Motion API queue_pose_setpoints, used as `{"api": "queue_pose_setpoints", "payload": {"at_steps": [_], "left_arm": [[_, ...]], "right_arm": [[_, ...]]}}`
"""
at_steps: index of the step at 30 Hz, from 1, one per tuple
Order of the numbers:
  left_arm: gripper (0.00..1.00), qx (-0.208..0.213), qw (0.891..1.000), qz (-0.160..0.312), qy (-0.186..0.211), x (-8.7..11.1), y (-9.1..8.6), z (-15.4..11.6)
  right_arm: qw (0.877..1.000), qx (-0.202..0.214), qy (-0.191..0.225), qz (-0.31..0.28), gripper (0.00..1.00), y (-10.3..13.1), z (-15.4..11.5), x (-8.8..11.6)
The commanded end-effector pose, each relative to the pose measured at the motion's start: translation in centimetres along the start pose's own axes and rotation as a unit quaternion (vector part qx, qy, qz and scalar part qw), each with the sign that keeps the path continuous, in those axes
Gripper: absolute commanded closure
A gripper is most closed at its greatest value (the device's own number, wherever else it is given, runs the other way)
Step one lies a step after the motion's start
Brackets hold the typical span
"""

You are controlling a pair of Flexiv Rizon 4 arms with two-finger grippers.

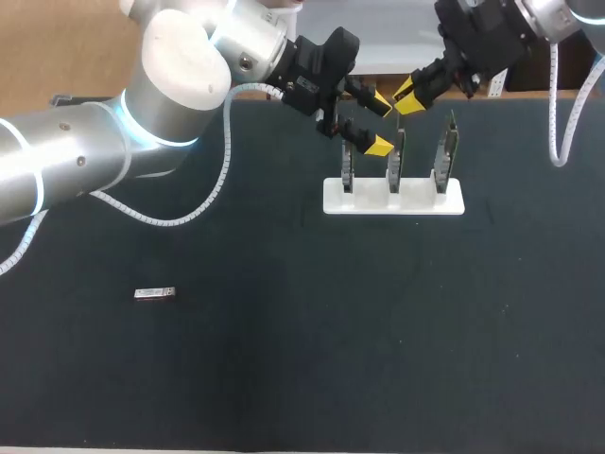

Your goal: Pick up the optical module with the left hand, and insert it into the network port with the right hand.

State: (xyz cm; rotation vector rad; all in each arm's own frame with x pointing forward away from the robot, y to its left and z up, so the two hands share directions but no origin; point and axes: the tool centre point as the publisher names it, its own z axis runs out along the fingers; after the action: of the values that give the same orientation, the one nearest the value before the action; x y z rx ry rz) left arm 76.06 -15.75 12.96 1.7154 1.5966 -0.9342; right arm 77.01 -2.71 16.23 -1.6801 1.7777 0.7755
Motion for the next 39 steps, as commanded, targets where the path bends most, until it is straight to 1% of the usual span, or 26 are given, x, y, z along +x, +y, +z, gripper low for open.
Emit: {"api": "queue_pose_setpoints", "payload": {"at_steps": [1,10,11,12,13,17,21,22,25,28,33,34,35,36,39], "left_arm": [[0.0,0.002,1.0,-0.001,0.002,-0.1,0.2,0.0],[0.0,0.002,1.0,-0.001,0.002,-0.1,0.2,0.0],[0.0,0.002,1.0,-0.001,0.002,-0.1,0.2,0.0],[0.0,0.002,1.0,-0.001,0.002,-0.1,0.2,0.0],[0.0,0.002,1.0,-0.001,0.002,-0.1,0.2,0.0],[0.0,0.002,1.0,-0.001,0.002,-0.1,0.2,0.0],[0.0,0.002,1.0,-0.001,0.002,-0.1,0.2,0.0],[0.0,0.002,1.0,-0.001,0.002,-0.1,0.2,0.0],[0.0,0.002,1.0,-0.001,0.002,-0.1,0.2,0.0],[0.0,0.002,1.0,-0.001,0.002,-0.1,0.2,0.0],[0.0,0.002,1.0,-0.001,0.002,-0.1,0.2,0.0],[0.0,0.002,1.0,-0.001,0.002,-0.1,0.2,0.0],[0.0,0.002,1.0,-0.001,0.002,-0.1,0.2,0.0],[0.0,0.002,1.0,-0.001,0.002,-0.1,0.2,0.0],[0.0,0.002,1.0,-0.001,0.002,-0.1,0.2,0.0]], "right_arm": [[1.0,-0.002,0.0,0.002,1.0,-0.2,0.3,0.2],[1.0,-0.005,0.001,0.006,1.0,-0.2,0.4,0.4],[1.0,-0.002,0.001,0.007,0.99,-0.2,0.4,0.4],[1.0,-0.001,0.001,0.008,0.51,-0.2,0.4,0.4],[1.0,-0.001,0.001,0.008,0.0,-0.2,0.3,0.4],[1.0,0.0,-0.008,0.016,0.0,-0.2,-0.1,0.2],[0.999,-0.01,-0.033,0.033,0.0,-0.1,-1.2,-0.9],[0.998,-0.013,-0.043,0.034,0.0,-0.1,-1.6,-1.3],[0.998,-0.02,-0.058,0.035,0.0,0.0,-2.3,-1.8],[0.997,-0.021,-0.063,0.032,0.0,0.0,-2.6,-2.2],[0.998,-0.016,-0.059,0.022,0.0,0.2,-2.8,-2.6],[0.998,-0.011,-0.057,0.02,0.37,0.2,-2.9,-2.6],[0.998,-0.005,-0.053,0.019,0.63,0.2,-2.8,-2.6],[0.998,-0.005,-0.052,0.019,0.99,0.1,-2.6,-2.5],[0.999,-0.008,-0.045,0.017,1.0,0.2,-2.3,-2.5]]}}
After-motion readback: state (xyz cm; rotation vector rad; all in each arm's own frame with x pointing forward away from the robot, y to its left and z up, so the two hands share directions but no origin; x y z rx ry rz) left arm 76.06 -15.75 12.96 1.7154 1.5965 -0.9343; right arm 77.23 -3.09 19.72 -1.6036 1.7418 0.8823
